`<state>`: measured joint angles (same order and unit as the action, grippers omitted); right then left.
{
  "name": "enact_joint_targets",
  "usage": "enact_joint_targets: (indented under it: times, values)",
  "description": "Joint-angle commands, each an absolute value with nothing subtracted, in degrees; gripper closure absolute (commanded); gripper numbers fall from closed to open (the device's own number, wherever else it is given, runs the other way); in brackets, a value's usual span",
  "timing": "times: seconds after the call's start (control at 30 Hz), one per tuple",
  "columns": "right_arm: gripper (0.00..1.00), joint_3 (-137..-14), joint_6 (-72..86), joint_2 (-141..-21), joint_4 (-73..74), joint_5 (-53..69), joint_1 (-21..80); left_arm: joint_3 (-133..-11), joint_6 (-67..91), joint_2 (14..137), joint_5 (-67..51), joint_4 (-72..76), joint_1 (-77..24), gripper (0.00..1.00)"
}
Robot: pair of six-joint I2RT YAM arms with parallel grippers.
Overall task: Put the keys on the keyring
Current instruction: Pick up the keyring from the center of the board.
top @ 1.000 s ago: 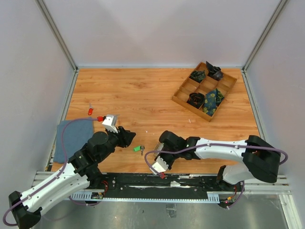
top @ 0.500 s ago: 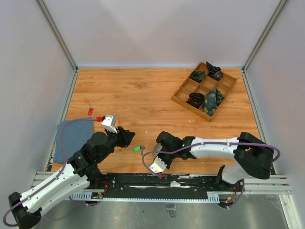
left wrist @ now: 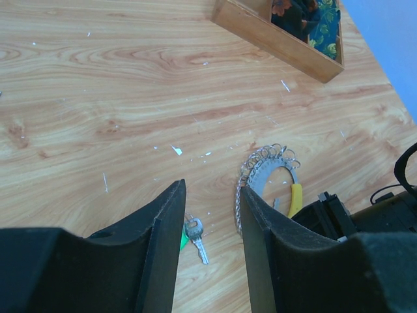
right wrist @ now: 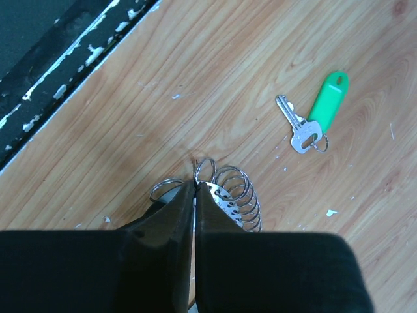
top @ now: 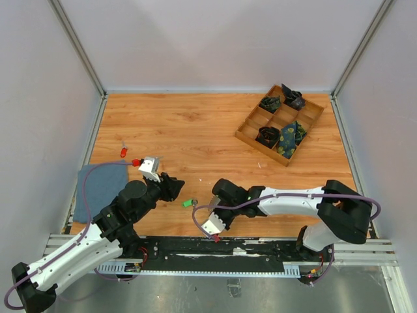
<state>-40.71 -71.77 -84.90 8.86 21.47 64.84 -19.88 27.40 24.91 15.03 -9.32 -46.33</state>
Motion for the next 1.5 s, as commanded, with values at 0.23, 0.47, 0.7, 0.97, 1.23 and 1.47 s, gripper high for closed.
enact_joint_targets:
  times: [0.23,0.47,0.7,0.97,1.23,1.47]
  values:
    - [0.99,-44.18,-58.0,-80.62,10.81,20.95,65.83,-19.9,25.62,24.16,14.92,-7.29,-46.4,0.56]
    - [0.99,-41.03,-43.09,-70.64,3.46,21.26,65.82,-22.46,22.16,23.79,11.25,-5.13,-46.41,0.56]
    - [1.0,-34.21,-28.56,-58.61,-8.59,20.17,63.13,-26.09,17.41,24.1,0.61,-0.74,-46.41,0.56]
    - [0.99,-27.81,-4.78,-49.47,-23.19,20.94,53.9,-27.85,14.9,27.59,-11.63,4.37,-46.41,0.62]
    - [0.99,-27.57,-4.24,-44.19,-23.79,22.46,52.68,-28.75,10.21,32.88,-18.06,10.73,-46.49,0.6]
    - [0.99,-30.71,-5.66,-42.33,-18.8,23.63,52.75,-31.2,3.19,38.87,-19.11,12.63,-49.42,0.55]
